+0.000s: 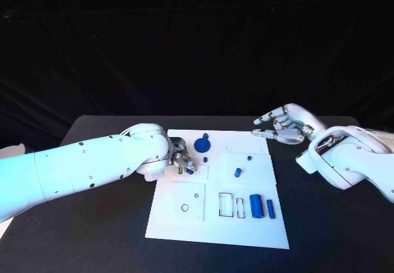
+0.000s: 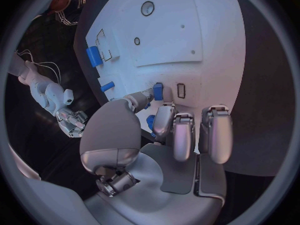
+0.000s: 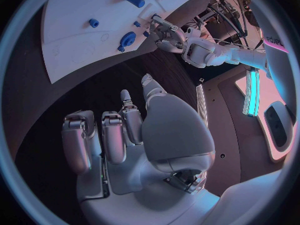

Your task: Assemble the parts on the task board

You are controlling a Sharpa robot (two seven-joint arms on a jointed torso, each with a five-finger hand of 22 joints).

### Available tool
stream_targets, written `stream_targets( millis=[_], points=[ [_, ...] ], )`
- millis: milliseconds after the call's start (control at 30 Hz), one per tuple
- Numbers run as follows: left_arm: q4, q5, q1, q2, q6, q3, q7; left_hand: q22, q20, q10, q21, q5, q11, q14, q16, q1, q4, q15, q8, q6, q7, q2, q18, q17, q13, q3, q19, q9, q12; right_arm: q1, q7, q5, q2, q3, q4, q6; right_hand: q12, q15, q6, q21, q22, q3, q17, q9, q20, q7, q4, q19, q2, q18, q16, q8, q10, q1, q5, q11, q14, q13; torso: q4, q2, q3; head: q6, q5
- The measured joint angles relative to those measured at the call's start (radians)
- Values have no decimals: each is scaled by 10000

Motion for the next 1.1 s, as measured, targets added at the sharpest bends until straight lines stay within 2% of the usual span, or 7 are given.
stream_targets(
  millis=[133, 167, 267, 300, 500, 667, 1100],
  points=[
    [-74, 0, 4, 58, 48, 2, -3, -1, 0, 1, -1, 24, -2, -37, 0, -87, 32, -37, 0, 122, -52, 21, 0, -1, 3, -88, 0, -21, 0, 0, 0, -1, 7, 0, 46, 0, 0, 0, 0, 0, 0, 0, -1, 0, 0, 0, 0, 0, 0, 0, 0, 0, 0, 0, 0, 0, 0, 0, 9, 0, -3, -4, -16],
    [-102, 0, 4, 74, 57, 2, -3, 0, 0, 0, -4, 24, -2, -37, 0, -109, 43, -37, -4, 249, -178, -1, 0, 0, 13, -100, 0, -21, 0, 0, 0, -2, 10, 0, 59, 0, 0, 0, 0, 0, -1, 0, 0, -1, 0, 0, 0, 0, 0, 1, 0, 0, 0, 0, 0, 0, 0, 0, 9, 0, -5, -4, -18],
    [-156, 0, 3, 117, 75, 2, -4, -1, -36, 0, -4, 25, -3, -37, 0, -221, 87, -37, 0, 310, -201, -12, 1, -1, 30, -198, -37, -3, 59, 0, 0, -3, 14, 0, 71, 0, 0, 0, 0, 0, 7, 0, -1, -1, 0, 0, 0, 0, 0, 0, 0, 0, 0, 0, 0, 0, 0, 0, 11, 1, -6, -3, -25],
    [-179, 0, 3, 134, 81, 1, -5, -1, -36, 0, -4, 25, -3, -37, 0, -252, 107, -37, -1, 395, -284, -14, 1, -1, 31, -219, -36, 2, 59, 0, 0, -4, 14, 0, 75, 0, 0, 0, 0, 0, 8, 0, -1, -1, 0, 0, 0, 0, 0, 0, 0, 0, 0, 0, 0, 0, 0, 0, 12, 1, -9, 0, -30],
    [-269, 4, 1, 192, 109, -1, -6, -2, -35, 34, -5, 25, -37, -37, 0, -403, 208, -37, 88, 552, -340, -26, 1, -2, 49, -375, -37, 52, 59, 0, 2, -5, 14, 0, 80, 0, 0, 0, 0, 0, 7, 1, -1, -1, 0, 0, 0, 0, 0, -1, 0, 0, 0, 0, 0, 0, 0, 0, 15, 1, -12, 5, -43],
    [-342, 7, -6, 212, 123, -8, -8, -2, -71, 35, -5, 27, -38, -20, 0, -767, 488, -54, 176, 699, -483, -80, 1, -2, 57, -710, -1, 63, 59, 0, 4, -7, 14, 0, 84, -1, -38, 0, 0, 0, 7, 1, -2, -2, 0, 0, 0, 0, 0, 0, 0, 0, 0, 0, 40, 0, 0, 0, 14, 0, -12, -5, -52],
    [-413, 22, -15, 238, 158, -11, 3, -4, -107, 104, 34, 21, -107, -39, 0, -1135, 979, -108, 371, 781, -501, -134, -1, -3, 74, -1814, -37, 62, 115, 0, 0, -13, 6, 0, 92, -5, -38, 0, 0, 0, 5, -42, -3, -3, 0, 0, 42, 0, 0, 0, -55, 0, 0, 0, 40, 0, 0, 0, 15, -5, -8, -18, -53]
  ],
)
